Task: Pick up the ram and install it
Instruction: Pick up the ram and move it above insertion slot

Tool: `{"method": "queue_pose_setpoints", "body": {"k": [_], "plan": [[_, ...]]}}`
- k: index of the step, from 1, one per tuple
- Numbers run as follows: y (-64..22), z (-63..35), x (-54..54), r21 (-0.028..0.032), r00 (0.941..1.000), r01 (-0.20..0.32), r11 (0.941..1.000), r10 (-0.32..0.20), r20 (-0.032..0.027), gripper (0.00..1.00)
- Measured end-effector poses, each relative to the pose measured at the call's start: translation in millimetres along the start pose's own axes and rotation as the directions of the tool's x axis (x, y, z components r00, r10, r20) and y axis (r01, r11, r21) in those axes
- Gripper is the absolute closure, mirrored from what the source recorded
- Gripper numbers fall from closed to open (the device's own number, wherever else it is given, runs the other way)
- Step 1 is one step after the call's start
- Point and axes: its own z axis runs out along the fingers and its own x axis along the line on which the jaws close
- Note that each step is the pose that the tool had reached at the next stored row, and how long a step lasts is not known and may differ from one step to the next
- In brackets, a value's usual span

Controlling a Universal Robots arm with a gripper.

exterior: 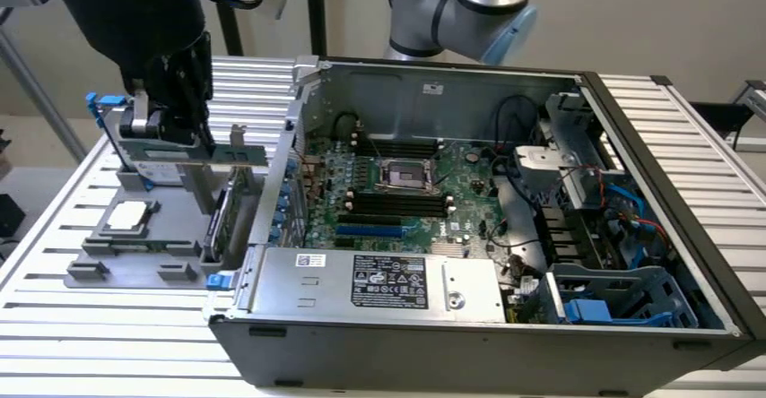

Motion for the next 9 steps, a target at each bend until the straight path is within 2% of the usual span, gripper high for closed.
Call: {"method": "queue_pose_setpoints", "body": {"k": [4, 6, 9], "plan": [[-18.2, -1.3, -0.1, 0.0, 0.9998, 0.0, 1.0, 0.0, 0.0178, 0.87], [-27.3, -1.5, -0.1, 0.0, 0.9997, 0.0, 1.0, 0.0, 0.0226, 0.87], [-41.1, -1.7, -0.2, -0.0001, 0.9997, 0.0, 1.0, 0.0, 0.0264, 0.87]]}}
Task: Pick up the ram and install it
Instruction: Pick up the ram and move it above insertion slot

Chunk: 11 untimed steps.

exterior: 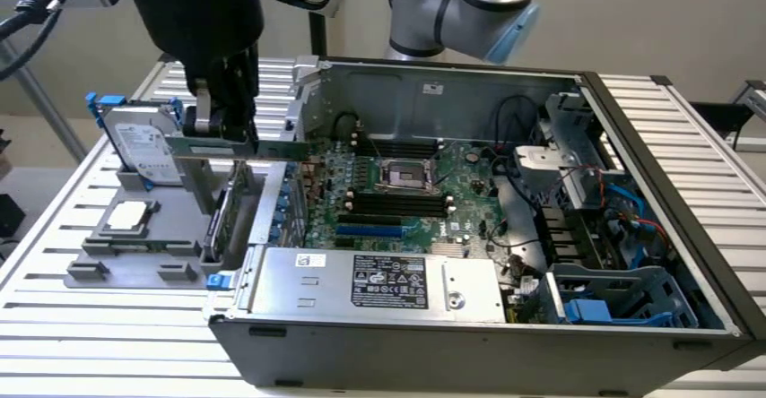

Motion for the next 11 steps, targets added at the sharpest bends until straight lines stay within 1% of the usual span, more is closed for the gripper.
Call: {"method": "queue_pose_setpoints", "body": {"k": [5, 11], "plan": [[-22.6, -0.2, 0.0, 0.0001, 1.0, 0.0, 1.0, 0.0, 0.0025, 0.87], [-49.8, -0.6, 0.0, -0.0008, 1.0, 0.0, 1.0, 0.0, 0.003, 0.87]]}}
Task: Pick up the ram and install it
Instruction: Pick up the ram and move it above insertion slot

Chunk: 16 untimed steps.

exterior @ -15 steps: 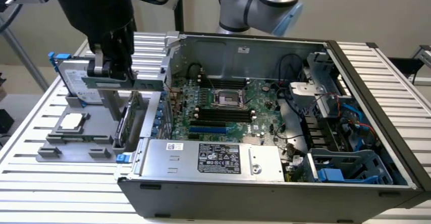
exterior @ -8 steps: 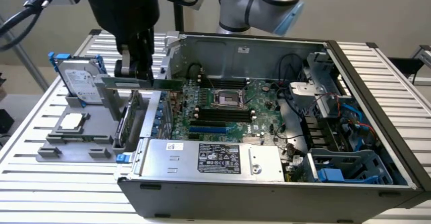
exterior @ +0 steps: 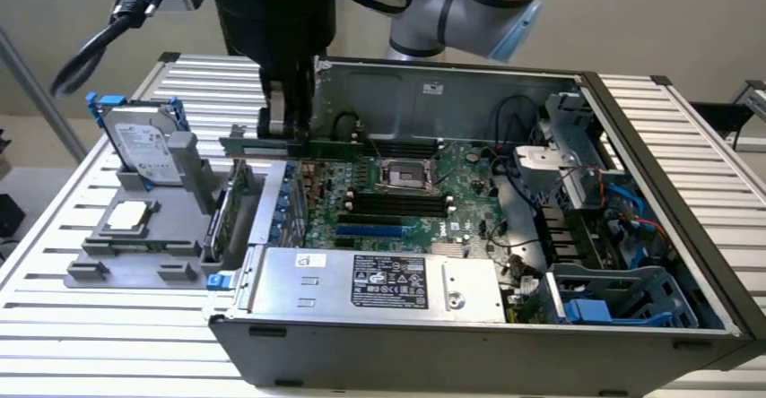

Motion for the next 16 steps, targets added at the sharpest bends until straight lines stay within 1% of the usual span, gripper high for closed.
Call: {"method": "queue_pose_setpoints", "body": {"k": [12, 14, 16], "plan": [[-54.6, 0.5, -2.2, -0.0021, 1.0, 0.0, 1.0, 0.0, 0.0, 0.87], [-63.5, 1.9, -5.6, -0.0021, 1.0, 0.0, 1.0, 0.0, -0.0001, 0.87], [-70.2, 3.7, -10.7, -0.0021, 1.0, 0.0, 1.0, 0.0, -0.0008, 0.87]]}}
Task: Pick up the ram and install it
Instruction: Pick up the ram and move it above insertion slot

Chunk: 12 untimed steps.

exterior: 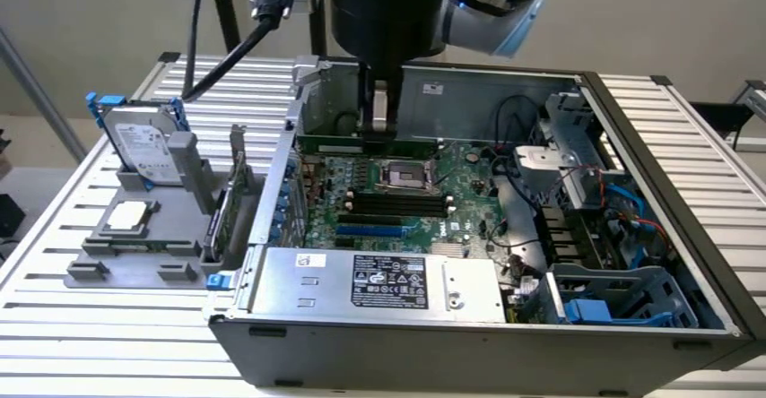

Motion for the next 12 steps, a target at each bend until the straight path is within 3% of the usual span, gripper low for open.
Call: {"method": "queue_pose_setpoints", "body": {"k": [12], "plan": [[-28.1, 15.0, -38.5, 0.0, 1.0, 0.0, 1.0, 0.0, -0.0099, 0.87]]}}
